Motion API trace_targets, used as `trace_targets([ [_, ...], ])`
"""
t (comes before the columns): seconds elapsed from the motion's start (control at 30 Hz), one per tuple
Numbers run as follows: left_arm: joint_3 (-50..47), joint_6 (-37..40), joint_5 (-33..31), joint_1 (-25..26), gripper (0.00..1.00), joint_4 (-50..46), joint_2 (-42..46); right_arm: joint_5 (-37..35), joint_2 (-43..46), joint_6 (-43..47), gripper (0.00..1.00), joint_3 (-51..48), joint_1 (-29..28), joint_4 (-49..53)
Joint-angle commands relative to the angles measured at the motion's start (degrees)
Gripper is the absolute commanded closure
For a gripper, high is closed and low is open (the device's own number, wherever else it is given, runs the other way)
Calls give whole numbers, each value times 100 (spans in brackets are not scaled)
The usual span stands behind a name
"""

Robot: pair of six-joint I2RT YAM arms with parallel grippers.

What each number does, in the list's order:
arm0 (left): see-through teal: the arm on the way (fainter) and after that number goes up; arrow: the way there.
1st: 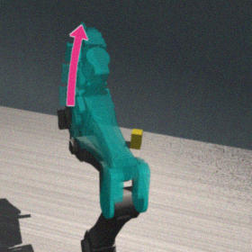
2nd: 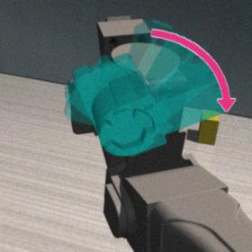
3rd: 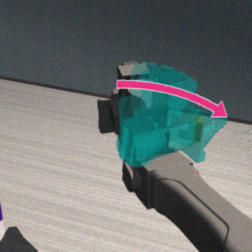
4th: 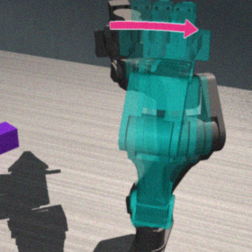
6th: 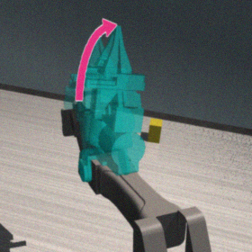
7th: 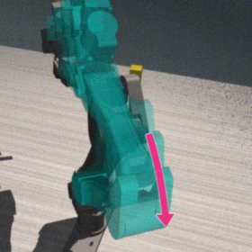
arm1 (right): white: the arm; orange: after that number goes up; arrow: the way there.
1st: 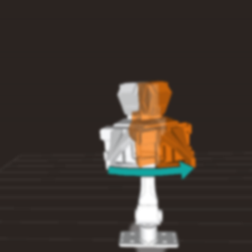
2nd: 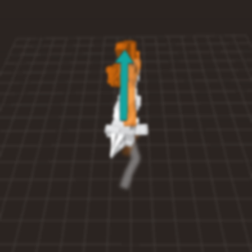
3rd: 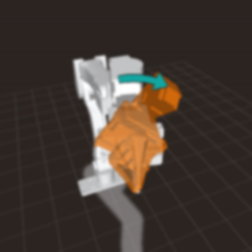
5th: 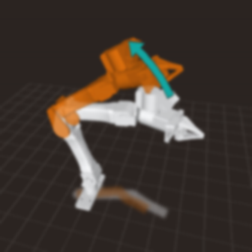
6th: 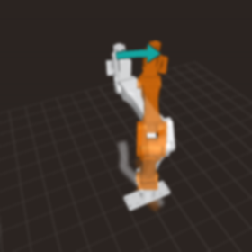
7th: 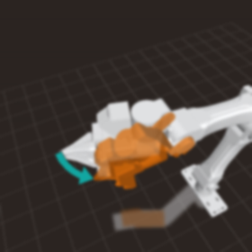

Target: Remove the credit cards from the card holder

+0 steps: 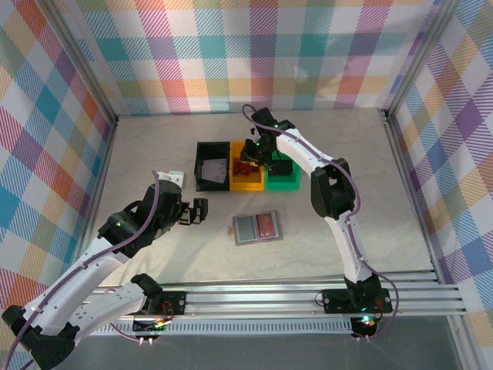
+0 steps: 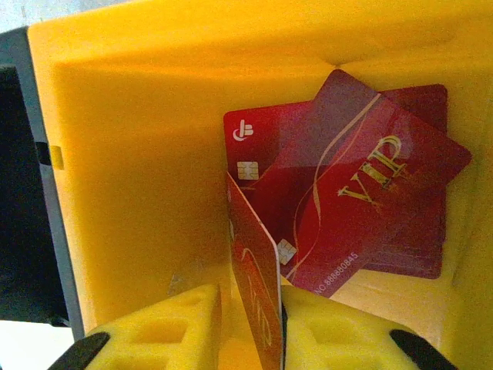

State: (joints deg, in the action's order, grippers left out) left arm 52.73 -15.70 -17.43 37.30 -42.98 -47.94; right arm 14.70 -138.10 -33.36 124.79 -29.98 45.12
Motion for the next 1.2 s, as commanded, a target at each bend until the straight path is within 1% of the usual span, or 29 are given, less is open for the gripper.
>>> trace_targets([
  [0.0,-35,68,58,-65,0,109,5,-88,59,133,73,237,-4,197],
  [0.2,-38,78,98,-65,0,106,6,-185,186,175,69,268,51,290],
  [0.73,-36,77,117,-65,0,88,49,-364,448,321,67,577,200,625],
  [0.9,-36,77,139,-65,0,89,49,-371,505,418,67,820,238,819],
  [1.07,-36,78,178,-64,0,88,35,-148,938,500,67,727,238,840],
  [1.13,-33,81,212,-65,0,80,20,-26,1264,536,67,460,238,768],
  [1.17,-26,76,242,-65,0,71,-3,4,1503,541,67,166,242,658],
])
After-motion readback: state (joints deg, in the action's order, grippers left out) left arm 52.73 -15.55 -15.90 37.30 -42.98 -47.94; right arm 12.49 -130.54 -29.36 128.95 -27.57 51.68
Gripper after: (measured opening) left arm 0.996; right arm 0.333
